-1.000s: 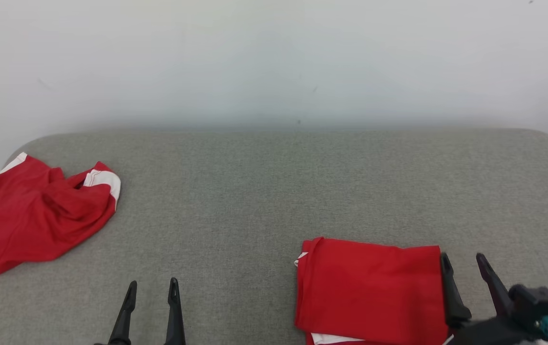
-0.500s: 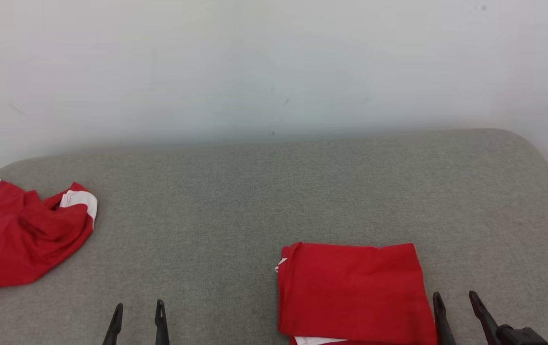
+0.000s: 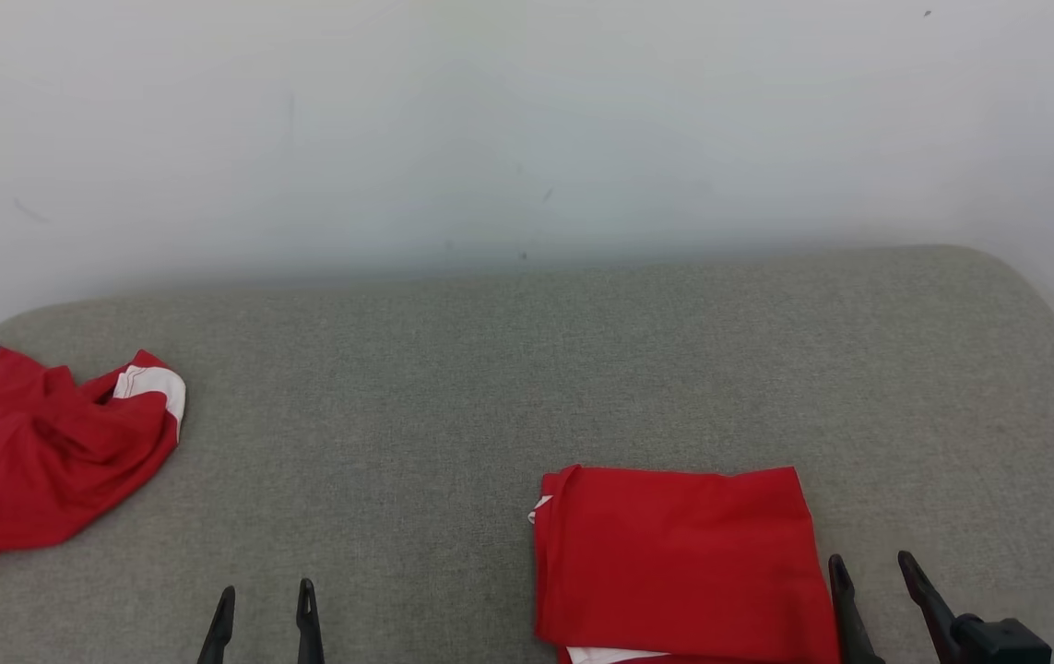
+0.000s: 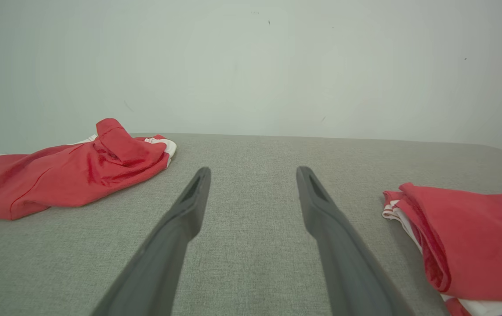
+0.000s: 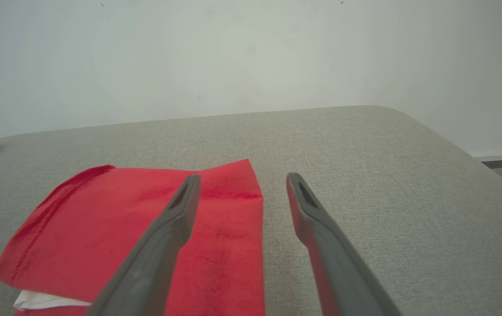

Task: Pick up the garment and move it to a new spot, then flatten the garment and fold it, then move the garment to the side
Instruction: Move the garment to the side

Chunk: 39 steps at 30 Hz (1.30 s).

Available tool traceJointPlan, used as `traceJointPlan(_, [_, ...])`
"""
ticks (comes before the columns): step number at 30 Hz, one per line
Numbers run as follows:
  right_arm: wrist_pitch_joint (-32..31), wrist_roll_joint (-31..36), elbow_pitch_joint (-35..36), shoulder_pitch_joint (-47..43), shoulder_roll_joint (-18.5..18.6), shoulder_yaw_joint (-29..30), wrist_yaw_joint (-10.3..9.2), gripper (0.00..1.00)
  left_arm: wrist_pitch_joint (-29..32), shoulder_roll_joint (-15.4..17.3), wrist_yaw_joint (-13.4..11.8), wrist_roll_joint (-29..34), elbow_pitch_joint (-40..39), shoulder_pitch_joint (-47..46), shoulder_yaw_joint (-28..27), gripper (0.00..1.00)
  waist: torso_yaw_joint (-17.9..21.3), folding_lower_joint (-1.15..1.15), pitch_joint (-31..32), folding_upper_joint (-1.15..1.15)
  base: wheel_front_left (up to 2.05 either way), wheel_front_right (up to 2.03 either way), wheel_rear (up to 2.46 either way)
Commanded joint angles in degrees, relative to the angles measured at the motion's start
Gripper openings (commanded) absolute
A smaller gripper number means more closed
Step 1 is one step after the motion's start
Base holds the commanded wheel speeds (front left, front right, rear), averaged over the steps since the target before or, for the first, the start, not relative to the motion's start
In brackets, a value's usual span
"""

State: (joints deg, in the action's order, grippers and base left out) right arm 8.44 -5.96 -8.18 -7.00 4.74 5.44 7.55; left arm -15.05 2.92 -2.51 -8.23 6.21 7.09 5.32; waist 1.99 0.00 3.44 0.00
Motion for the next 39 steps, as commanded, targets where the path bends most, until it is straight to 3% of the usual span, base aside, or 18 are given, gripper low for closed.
traceJointPlan(1, [-0.1, 0.1, 0.5, 0.5, 0.3, -0.1, -0.15, 1.00, -0.2, 0.0, 0.1, -0.2, 0.1, 0.2, 0.0, 1.00, -0.2, 0.00, -0.1, 0.00, 0.00, 0.00, 0.00])
traceJointPlan(5, [-1.5, 0.1, 1.8, 0.6, 0.6, 0.4, -0.15, 1.00, -0.2, 0.0, 0.1, -0.2, 0.1, 0.1, 0.1, 1.00, -0.6, 0.00, -0.2, 0.00, 0.00, 0.00, 0.00])
traceJointPlan(9, [-8.1, -1.3, 3.4, 1.5, 0.8, 2.6, -0.15, 1.00, -0.2, 0.0, -0.2, -0.1, -0.3, 0.3, 0.2, 1.00, -0.9, 0.00, -0.3, 0.00, 0.00, 0.00, 0.00])
traceJointPlan(10, [-11.2, -2.4, 3.6, 1.8, 0.7, 3.1, -0.15, 1.00, -0.2, 0.0, -0.3, -0.1, -0.3, 0.4, 0.3, 1.00, -1.0, 0.00, -0.3, 0.00, 0.00, 0.00, 0.00])
traceJointPlan(11, [-20.0, -3.9, 4.0, 1.9, 1.3, 3.3, -0.15, 1.00, -0.2, 0.0, -0.5, -0.1, -0.2, 0.6, 0.6, 1.00, -1.2, 0.00, -0.4, 0.00, 0.00, 0.00, 0.00])
traceJointPlan(16, [-40.0, -6.9, 8.2, 3.9, 4.8, 4.8, -0.16, 1.00, -0.2, 0.0, -0.1, -0.1, 1.1, 0.0, 0.7, 1.00, -2.1, 0.00, -1.0, 0.00, 0.00, 0.00, 0.00])
traceJointPlan(19, [-49.4, -7.6, 9.8, 5.6, 6.0, 5.7, -0.14, 1.00, -0.2, 0.0, 0.2, -0.3, 1.7, -0.5, 1.0, 1.00, -2.9, 0.00, -1.6, 0.00, 0.00, 0.00, 0.00])
traceJointPlan(23, [-57.2, -7.9, 10.0, 7.4, 6.3, 7.4, -0.15, 1.00, -0.2, 0.0, 0.3, -0.7, 2.2, -0.6, 1.3, 1.00, -4.2, 0.00, -2.3, 0.00, 0.00, 0.00, 0.00])
traceJointPlan(29, [-62.9, -7.2, 6.5, 10.5, 6.6, 8.5, -0.15, 1.00, -0.2, 0.0, 0.5, -0.8, 4.0, -1.1, 2.0, 1.00, -6.2, 0.00, -3.8, 0.00, 0.00, 0.00, 0.00])
traceJointPlan(39, [-62.8, -5.8, -2.1, 15.8, 7.2, 8.9, -0.15, 1.00, -0.2, 0.0, 0.8, -0.2, 4.6, -3.5, 3.1, 1.00, -8.9, 0.00, -7.4, 0.00, 0.00, 0.00, 0.00])
